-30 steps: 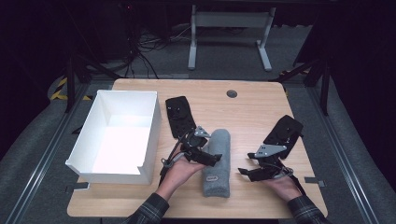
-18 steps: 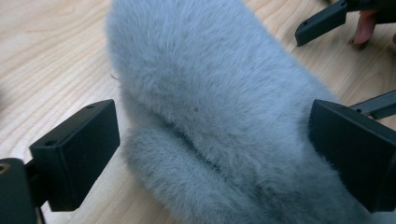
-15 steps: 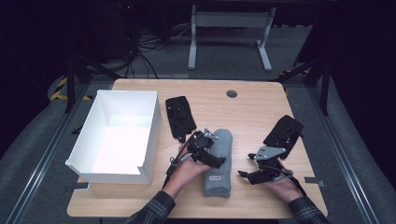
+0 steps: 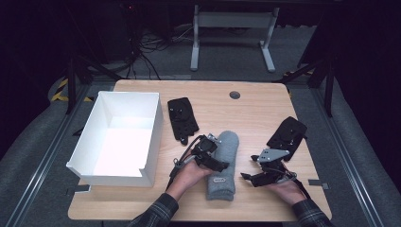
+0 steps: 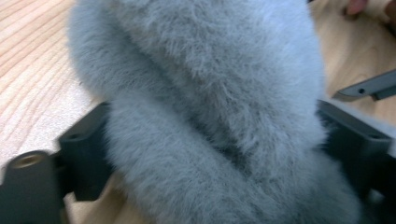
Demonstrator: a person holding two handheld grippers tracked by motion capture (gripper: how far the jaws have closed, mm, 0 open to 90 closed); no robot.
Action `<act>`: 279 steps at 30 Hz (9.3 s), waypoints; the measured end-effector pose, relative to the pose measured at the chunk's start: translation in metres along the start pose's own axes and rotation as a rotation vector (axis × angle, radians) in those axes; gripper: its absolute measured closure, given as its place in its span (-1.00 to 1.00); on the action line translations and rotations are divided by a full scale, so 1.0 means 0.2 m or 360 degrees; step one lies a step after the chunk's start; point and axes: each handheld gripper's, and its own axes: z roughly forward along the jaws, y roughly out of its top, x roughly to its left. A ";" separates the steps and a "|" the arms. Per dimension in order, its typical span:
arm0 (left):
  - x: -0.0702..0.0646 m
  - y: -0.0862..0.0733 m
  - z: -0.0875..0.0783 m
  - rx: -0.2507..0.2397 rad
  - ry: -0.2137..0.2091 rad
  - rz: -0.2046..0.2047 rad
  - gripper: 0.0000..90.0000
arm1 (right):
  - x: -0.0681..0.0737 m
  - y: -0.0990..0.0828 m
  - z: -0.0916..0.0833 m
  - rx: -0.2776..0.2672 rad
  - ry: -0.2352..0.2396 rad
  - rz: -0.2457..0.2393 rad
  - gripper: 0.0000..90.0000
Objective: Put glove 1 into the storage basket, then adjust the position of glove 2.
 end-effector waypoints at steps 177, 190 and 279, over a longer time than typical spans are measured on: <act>0.74 -0.34 -1.18 -0.0267 0.0650 -0.0525 -0.94 | 0.00 0.01 0.01 0.0002 -0.0051 0.0039 -0.66; 0.57 -0.17 -1.16 -0.0328 0.0524 -0.0375 -0.94 | 0.00 0.01 0.01 0.0003 -0.0049 0.0038 -0.66; 0.04 -0.37 -0.19 -0.0068 0.0218 0.0368 -1.00 | -0.33 -0.05 -0.33 -0.0013 -0.0423 0.0249 0.99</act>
